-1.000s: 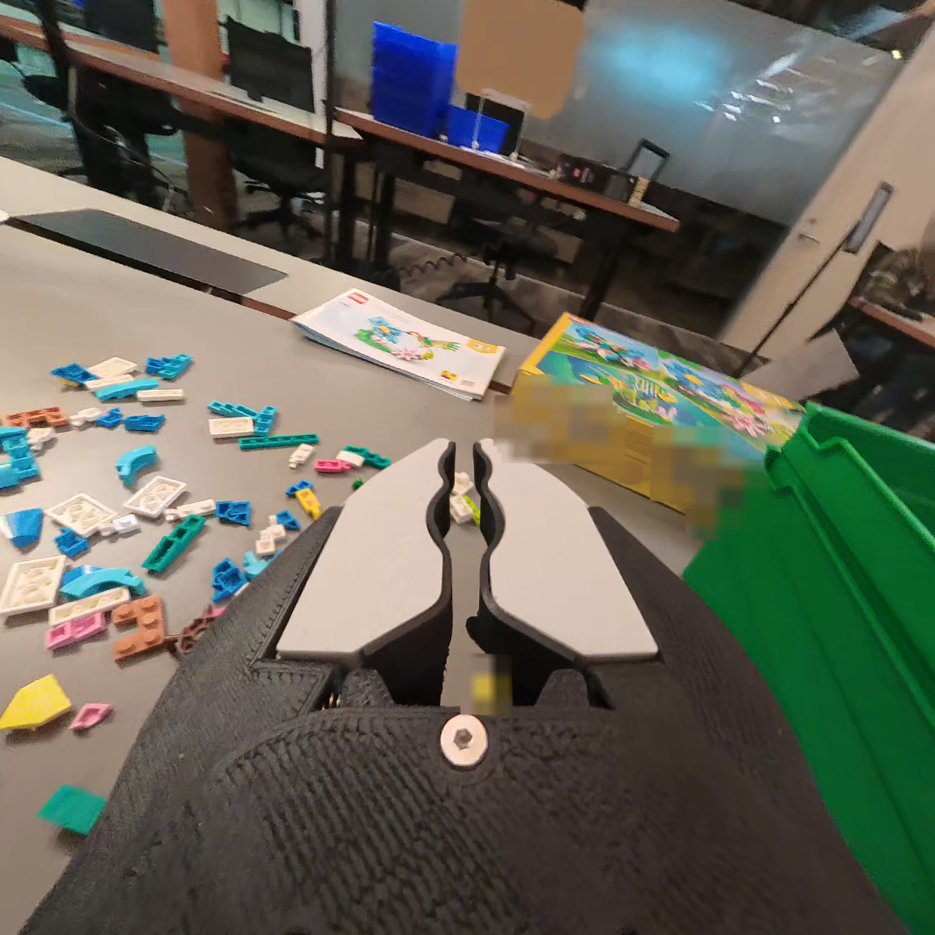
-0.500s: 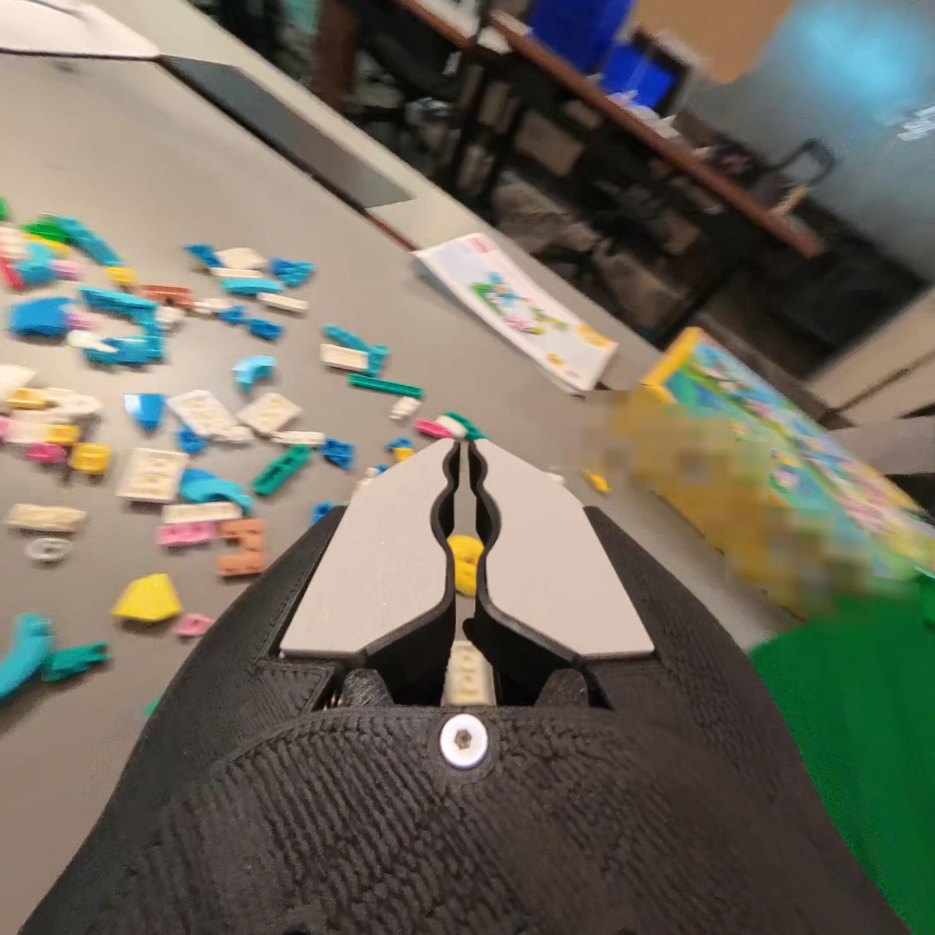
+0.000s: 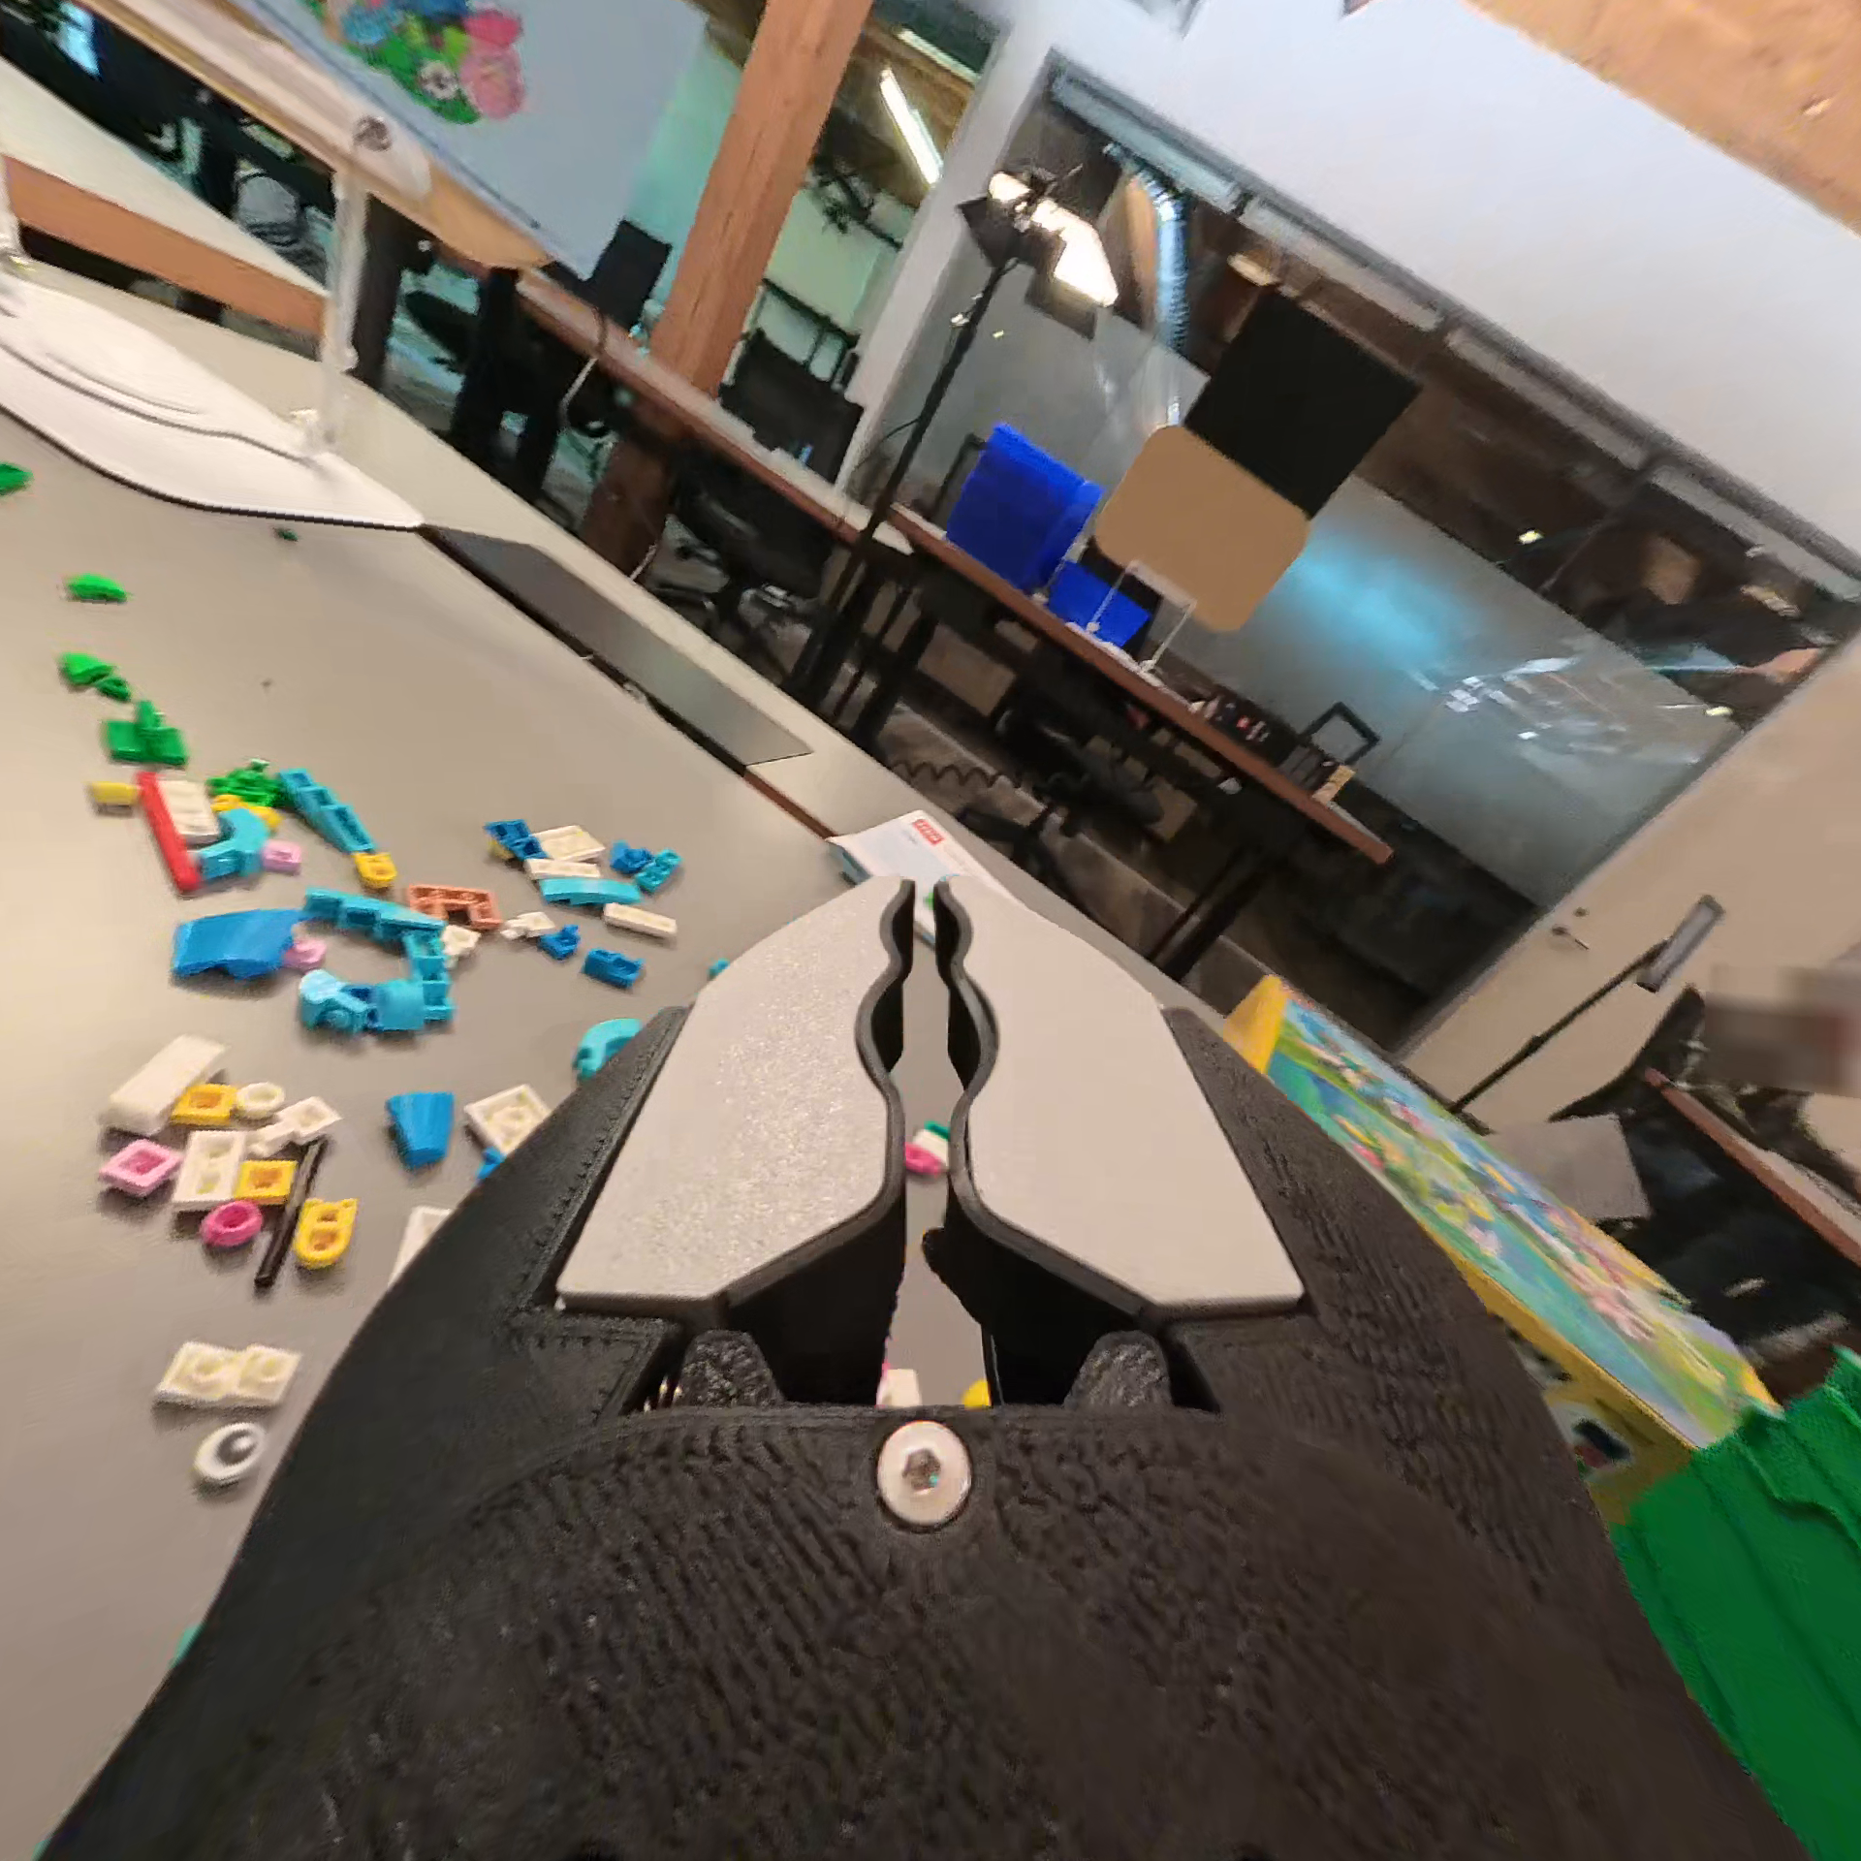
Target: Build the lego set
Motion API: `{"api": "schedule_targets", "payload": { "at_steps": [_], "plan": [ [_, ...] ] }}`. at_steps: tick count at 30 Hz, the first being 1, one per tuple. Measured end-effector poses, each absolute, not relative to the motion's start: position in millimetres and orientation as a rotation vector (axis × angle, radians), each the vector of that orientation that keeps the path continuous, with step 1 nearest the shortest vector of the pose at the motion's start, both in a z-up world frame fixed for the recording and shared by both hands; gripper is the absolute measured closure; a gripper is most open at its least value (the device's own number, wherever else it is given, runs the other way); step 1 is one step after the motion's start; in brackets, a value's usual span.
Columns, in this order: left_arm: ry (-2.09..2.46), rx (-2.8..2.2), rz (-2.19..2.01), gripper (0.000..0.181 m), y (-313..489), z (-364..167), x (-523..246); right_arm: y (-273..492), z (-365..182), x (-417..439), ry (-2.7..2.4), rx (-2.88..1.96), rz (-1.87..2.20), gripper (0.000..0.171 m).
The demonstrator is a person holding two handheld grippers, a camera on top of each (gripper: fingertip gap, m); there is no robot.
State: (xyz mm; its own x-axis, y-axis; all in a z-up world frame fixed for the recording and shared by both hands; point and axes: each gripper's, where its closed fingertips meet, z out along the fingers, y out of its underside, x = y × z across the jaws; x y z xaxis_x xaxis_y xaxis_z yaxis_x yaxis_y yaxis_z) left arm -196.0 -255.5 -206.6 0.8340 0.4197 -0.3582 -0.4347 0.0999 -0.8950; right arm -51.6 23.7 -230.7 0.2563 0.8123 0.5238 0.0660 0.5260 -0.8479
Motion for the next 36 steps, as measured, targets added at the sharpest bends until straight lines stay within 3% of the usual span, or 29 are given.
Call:
{"api": "schedule_targets", "payload": {
  "at_steps": [11, 31, 36],
  "plan": [
    [0.026, -1.304, 0.65, 0.165, -257.6, -203.3, -200.5, 16.2, -243.8, -60.4, -1.286, -0.73, 0.337, 0.169],
    [0.158, -1.316, 0.691, 0.167, -248.9, -208.5, -181.0, 30.1, -245.2, -58.0, -1.247, -0.844, 0.423, 0.171],
    [0.147, -1.328, 0.695, 0.167, -249.1, -211.3, -184.7, 8.8, -262.7, -70.8, -1.442, -0.907, 0.548, 0.17]
  ]
}}
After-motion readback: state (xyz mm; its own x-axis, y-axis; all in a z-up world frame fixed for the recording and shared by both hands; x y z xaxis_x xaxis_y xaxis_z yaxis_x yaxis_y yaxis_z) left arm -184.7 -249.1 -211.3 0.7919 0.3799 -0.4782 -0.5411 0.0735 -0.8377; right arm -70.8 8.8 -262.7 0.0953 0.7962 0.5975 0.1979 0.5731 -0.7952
